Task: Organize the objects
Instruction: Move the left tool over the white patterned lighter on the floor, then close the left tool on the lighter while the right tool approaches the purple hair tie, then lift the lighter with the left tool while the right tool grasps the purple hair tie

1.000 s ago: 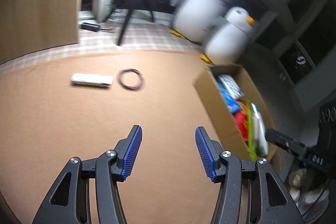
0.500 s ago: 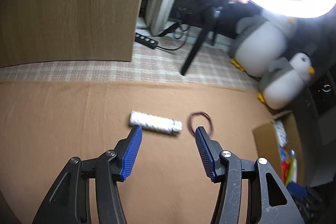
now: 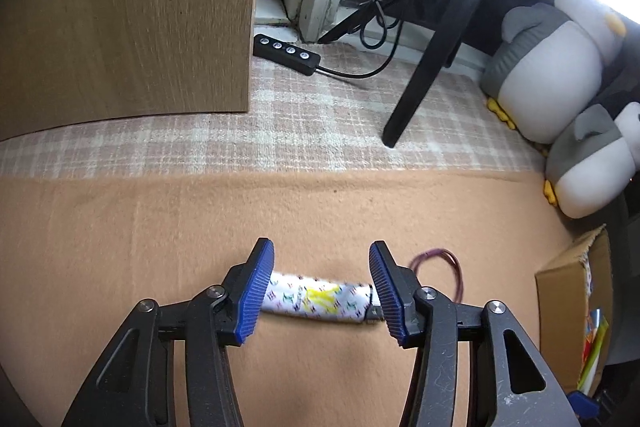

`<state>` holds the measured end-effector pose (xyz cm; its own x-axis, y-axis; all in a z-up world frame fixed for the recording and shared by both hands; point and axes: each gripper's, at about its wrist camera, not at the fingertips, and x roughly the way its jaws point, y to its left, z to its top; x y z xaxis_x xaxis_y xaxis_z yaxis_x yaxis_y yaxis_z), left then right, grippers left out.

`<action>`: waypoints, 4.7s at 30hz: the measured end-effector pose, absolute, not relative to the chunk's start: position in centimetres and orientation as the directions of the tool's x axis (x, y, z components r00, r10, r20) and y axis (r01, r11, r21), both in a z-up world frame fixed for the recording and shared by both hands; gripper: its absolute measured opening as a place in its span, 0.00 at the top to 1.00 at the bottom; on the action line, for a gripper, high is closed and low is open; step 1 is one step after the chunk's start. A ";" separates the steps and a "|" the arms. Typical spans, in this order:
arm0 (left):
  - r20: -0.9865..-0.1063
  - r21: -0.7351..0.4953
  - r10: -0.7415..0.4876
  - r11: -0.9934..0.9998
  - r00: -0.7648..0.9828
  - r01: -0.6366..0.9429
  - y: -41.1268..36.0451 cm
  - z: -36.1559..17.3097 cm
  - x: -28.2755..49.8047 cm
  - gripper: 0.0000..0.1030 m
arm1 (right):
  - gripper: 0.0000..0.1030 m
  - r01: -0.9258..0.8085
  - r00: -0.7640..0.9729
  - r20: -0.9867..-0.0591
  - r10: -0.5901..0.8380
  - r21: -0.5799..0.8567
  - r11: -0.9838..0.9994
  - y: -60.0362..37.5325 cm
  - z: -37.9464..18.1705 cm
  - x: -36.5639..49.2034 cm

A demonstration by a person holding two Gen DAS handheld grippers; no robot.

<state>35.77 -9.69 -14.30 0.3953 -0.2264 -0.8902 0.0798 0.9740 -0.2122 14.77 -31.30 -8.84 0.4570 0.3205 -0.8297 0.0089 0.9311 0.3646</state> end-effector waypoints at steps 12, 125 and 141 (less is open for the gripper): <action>-0.904 -0.166 -0.215 0.973 0.369 0.160 -9.8 -15.8 35.8 0.71 | 0.52 -0.001 0.441 -0.843 0.307 0.341 0.940 -30.7 -9.4 16.7; -0.932 -0.049 -0.167 0.937 0.322 0.345 -9.0 -14.4 13.2 0.76 | 0.69 -0.237 0.286 -0.957 0.055 -0.015 0.971 -19.6 -15.0 12.2; -0.903 -0.229 -0.295 0.946 0.312 0.231 -6.3 -14.0 10.8 0.76 | 0.98 -0.190 0.332 -0.931 0.149 0.089 0.978 -21.0 -13.3 10.5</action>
